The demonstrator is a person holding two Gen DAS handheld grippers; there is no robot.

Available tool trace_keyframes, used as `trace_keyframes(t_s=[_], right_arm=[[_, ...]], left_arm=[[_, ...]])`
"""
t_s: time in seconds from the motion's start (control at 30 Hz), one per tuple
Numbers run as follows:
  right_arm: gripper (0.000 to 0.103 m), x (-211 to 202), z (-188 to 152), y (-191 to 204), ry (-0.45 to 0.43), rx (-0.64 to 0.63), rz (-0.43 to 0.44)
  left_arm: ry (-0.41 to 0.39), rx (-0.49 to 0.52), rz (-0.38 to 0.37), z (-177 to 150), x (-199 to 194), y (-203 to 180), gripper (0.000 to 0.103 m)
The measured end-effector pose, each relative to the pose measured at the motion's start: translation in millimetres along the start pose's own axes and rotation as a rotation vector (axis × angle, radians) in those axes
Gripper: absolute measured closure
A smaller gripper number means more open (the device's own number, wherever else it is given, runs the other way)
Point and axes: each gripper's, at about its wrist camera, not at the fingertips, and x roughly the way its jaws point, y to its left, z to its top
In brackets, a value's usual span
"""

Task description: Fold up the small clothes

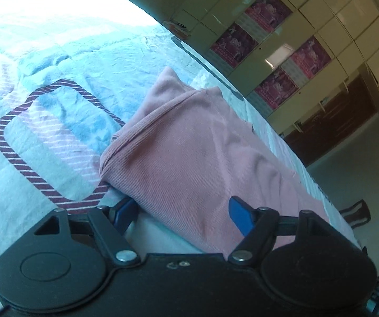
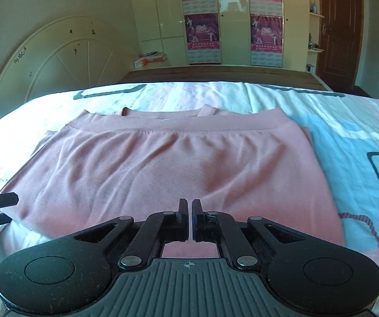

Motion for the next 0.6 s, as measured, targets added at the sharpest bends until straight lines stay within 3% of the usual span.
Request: trace_keyframes(t_s=[0.2,0.37,0.43,0.6], right_arm=[[0.101,38.2,21.6,21.8,0.037,0.031,0.020],[0.101,61.7,33.8,37.8,0.053,0.051,0.034],[0.101,69.3,35.7,41.8,0.064,0.045,0.031],[0.101,81.8,34.7,41.0,0.104,0.033,0.021]], left_arm=[[-0.067,-0.104,-0.062,10.7,18.8,7.7,0.032],[-0.077,-0.090,-0.049,20.8,32.8,7.8,0.054],[-0.064,-0.072,-0.032,27.2,38.2,3.1,0.055],[-0.051,-0.090,-0.007,30.1,42.6,1.1,0.071]])
